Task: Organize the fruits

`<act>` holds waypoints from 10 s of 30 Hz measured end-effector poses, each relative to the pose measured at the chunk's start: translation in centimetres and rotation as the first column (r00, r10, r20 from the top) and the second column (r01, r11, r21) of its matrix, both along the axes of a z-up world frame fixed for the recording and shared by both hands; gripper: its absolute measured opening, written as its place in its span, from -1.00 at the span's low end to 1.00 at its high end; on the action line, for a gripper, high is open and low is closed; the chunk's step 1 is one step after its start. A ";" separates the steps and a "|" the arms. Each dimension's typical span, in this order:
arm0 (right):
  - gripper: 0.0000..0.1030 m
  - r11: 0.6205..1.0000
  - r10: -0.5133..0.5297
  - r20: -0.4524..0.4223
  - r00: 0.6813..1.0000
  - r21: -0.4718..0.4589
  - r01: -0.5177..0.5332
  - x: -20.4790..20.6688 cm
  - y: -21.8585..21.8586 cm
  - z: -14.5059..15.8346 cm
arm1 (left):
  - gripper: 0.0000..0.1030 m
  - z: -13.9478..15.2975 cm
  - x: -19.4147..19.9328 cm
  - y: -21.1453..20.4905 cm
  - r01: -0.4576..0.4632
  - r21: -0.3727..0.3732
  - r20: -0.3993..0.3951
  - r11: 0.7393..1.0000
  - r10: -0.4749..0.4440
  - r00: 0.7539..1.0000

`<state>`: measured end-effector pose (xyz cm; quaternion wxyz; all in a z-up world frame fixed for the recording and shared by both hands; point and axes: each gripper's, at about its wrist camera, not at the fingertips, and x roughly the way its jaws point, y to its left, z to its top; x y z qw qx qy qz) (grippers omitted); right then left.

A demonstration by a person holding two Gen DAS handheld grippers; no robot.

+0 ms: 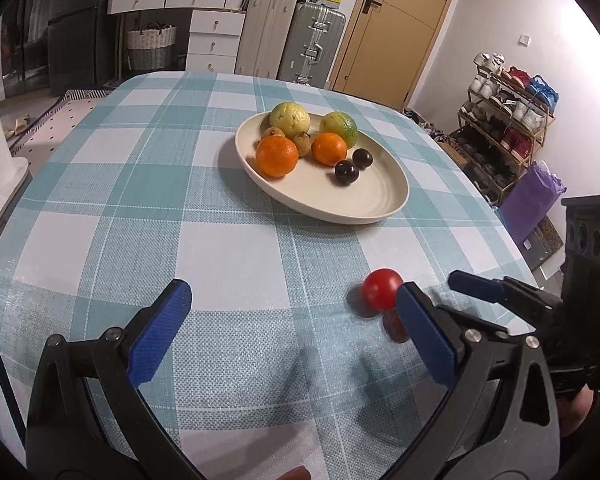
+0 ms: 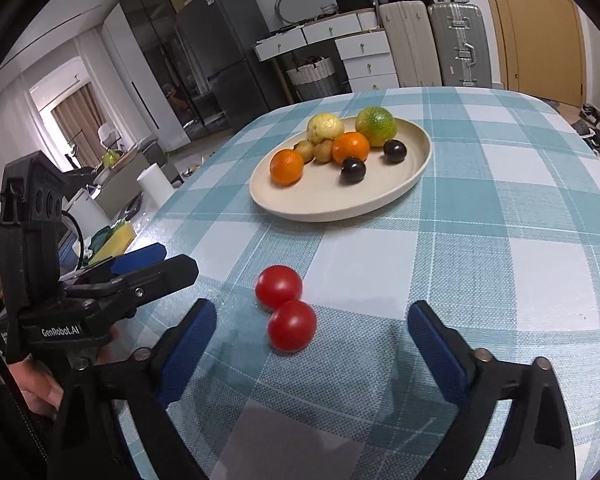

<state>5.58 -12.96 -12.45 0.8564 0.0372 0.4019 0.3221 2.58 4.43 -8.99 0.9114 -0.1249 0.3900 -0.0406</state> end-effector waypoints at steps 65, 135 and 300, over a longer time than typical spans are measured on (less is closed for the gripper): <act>-0.44 0.978 -0.037 0.024 0.999 0.208 0.032 0.7 -7.3 1.7 | -0.48 -2.3 4.6 -5.7 0.271 -0.144 -0.094 0.952 -0.286 0.954; -0.44 0.875 -0.252 -0.025 0.967 0.421 0.239 6.9 -9.4 0.5 | -0.04 -1.4 -5.6 -14.1 0.690 -0.295 -0.132 0.661 -0.743 0.656; 1.00 0.981 -0.182 0.509 0.841 0.030 0.194 1.4 -1.3 4.7 | 0.99 4.2 2.1 0.4 -0.215 0.237 0.462 0.947 0.085 0.883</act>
